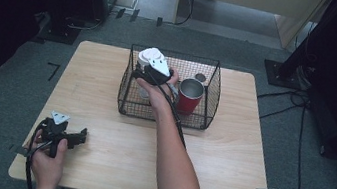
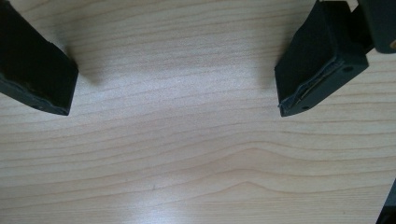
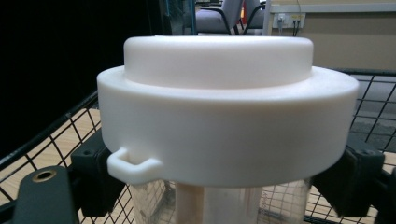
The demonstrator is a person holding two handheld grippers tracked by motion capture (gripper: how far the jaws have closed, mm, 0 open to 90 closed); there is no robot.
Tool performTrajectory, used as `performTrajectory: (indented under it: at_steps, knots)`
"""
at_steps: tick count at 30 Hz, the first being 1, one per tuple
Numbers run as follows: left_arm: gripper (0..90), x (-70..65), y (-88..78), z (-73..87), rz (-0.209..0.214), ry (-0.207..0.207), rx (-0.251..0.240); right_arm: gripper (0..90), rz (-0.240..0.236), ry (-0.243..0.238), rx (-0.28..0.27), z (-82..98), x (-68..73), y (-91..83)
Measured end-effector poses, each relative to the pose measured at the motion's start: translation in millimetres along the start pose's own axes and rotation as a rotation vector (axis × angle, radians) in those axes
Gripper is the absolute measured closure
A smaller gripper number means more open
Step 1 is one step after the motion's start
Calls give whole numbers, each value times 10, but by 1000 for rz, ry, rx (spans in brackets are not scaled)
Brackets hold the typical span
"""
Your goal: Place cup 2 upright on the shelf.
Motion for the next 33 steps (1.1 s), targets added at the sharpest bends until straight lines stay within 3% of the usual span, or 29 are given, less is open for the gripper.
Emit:
performTrajectory:
  at_steps: [11, 15, 21, 33]
  knots:
    - [0, 0, 1, 0, 0, -1, -1, 138, 11, -61, 15, 65, 38, -20]
    - [0, 0, 0, 0, 0, 0, 0, 81, -33, -43, 47, 70, 85, -73]
    - [0, 0, 1, 0, 0, 0, -1, 18, -55, -83, 35, 69, 94, -91]
    - [0, 0, 0, 0, 0, 0, 0, 9, -95, -69, -23, -41, 104, -151]
Point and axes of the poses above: each handheld gripper's, and its own axes: y roughly forward along the jaws, z roughly out of its underside, x roughly to its left, the point moved 9 cm from there along y, roughly forward along the jaws, and after that the axes turned 15 degrees about z, right-handed, at the moved point
